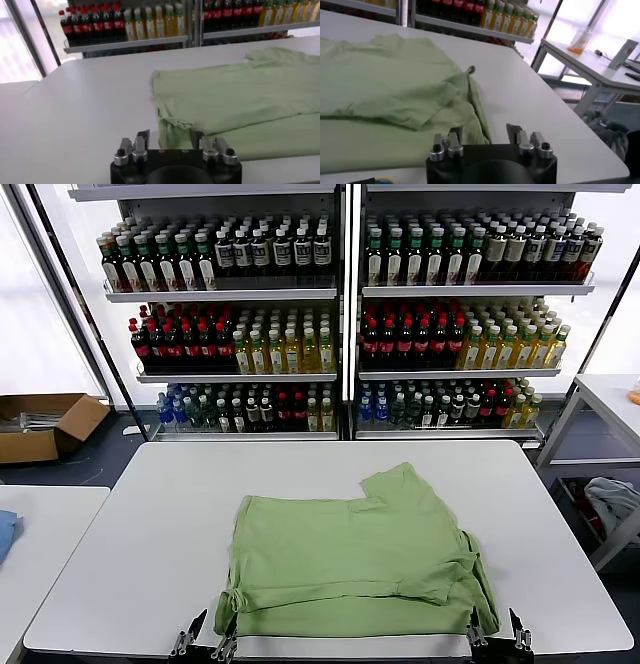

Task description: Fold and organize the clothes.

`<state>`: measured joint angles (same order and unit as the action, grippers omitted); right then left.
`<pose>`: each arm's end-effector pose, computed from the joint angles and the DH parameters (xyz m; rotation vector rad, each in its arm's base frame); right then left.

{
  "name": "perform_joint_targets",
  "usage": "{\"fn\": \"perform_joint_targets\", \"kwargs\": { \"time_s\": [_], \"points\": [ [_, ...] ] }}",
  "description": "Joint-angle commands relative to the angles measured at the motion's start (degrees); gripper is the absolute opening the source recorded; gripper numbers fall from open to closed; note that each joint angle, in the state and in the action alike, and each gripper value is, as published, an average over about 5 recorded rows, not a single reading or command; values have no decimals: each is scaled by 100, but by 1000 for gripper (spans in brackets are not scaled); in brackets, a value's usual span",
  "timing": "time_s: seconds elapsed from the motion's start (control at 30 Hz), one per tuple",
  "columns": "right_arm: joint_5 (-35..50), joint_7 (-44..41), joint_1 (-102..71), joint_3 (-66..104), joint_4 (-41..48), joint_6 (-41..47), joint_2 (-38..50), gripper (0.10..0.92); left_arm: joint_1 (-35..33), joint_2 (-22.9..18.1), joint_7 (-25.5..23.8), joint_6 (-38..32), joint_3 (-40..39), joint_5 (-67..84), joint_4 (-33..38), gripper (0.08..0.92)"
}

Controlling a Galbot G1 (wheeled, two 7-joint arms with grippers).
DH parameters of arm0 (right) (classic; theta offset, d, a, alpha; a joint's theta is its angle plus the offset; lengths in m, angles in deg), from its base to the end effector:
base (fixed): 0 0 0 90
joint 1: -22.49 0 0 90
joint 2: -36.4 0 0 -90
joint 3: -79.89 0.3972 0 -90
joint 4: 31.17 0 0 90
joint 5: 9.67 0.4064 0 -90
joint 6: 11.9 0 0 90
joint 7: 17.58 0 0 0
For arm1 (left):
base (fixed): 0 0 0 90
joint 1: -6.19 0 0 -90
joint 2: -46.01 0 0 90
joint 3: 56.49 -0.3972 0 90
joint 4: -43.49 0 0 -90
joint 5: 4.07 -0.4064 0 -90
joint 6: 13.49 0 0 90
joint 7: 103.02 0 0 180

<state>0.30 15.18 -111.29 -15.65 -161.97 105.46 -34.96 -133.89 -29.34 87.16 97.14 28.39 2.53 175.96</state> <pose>0.1282 -0.0139 -0.3088 -0.3721 -2.5767 0.3037 0.0953 0.0052 -0.3096 -0.0843 -2.6291 -0.1163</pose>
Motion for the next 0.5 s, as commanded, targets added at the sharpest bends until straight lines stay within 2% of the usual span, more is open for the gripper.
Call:
{"fn": "perform_joint_targets", "kwargs": {
  "time_s": [0.03, 0.13, 0.27, 0.5],
  "points": [
    [-206, -61, 662, 22, 276, 99, -194, 738, 127, -181, 3, -21, -46, -158, 94, 613],
    [-223, -78, 874, 12, 339, 174, -234, 801, 193, -214, -21, -2, -61, -317, 109, 700],
    [-209, -61, 1183, -16, 444, 352, -244, 821, 249, -222, -90, 80, -67, -425, 226, 794],
    [-192, 34, 2084, -321, 988, 585, -300, 823, 1020, -140, -177, 492, 68, -54, 112, 822]
  ]
}}
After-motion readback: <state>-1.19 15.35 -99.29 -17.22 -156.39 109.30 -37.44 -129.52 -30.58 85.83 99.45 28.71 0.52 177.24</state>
